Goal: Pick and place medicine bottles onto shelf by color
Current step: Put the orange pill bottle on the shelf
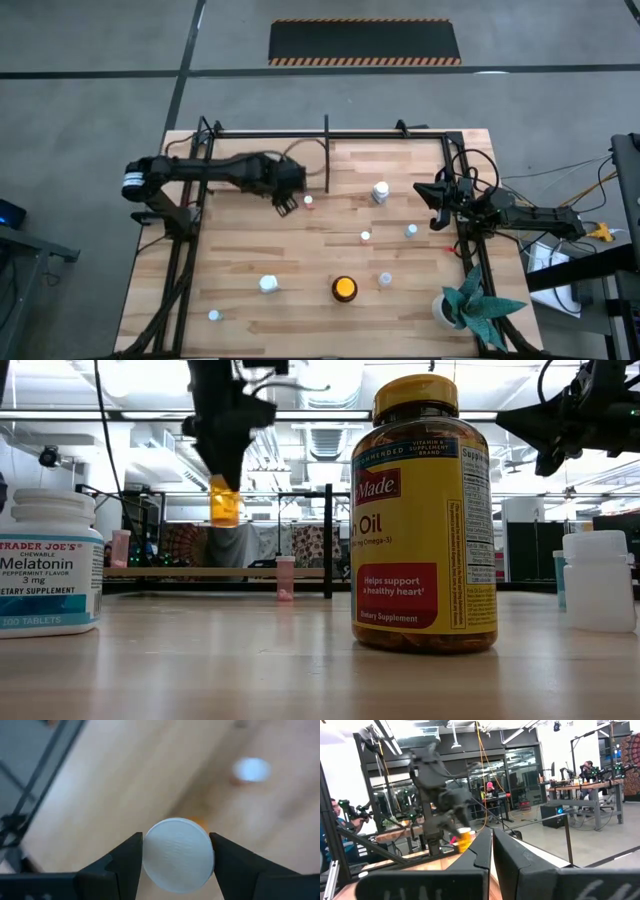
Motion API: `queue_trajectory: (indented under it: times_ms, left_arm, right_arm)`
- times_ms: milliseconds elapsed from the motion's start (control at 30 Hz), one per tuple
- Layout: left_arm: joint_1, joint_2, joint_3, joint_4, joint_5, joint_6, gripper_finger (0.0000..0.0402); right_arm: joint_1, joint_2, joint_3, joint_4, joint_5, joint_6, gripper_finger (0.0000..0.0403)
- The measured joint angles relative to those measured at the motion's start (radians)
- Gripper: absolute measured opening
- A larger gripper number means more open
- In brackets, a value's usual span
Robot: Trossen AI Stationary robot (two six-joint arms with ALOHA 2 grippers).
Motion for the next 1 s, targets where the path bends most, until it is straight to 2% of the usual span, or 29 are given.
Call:
queue_trajectory:
  times_ms: [200,433,767,1000]
  left_arm:
    - [0.145,-0.09,-0.16,0.044,-0.026,-0.087,0.019]
    - [0.22,-0.185,-0.332,0.206,-0.025,-0.131,0.019]
    - [0.228,-0.189,-0.388,0.207,-0.026,-0.114,0.019]
    - [0.231,-0.181,-0.379,0.209,-0.061,-0.069,0.019]
  right_arm:
    - [0.0,0.0,0.0,-0.002,0.0,0.01,0.0009]
    - [0.0,0.0,0.0,-0.003,-0.001,0.02,0.0009]
    - [0.0,0.0,0.0,-0.001,-0.001,0.018,0.0009]
    - [0.0,0.0,0.0,-0.001,-0.001,0.008,0.0009]
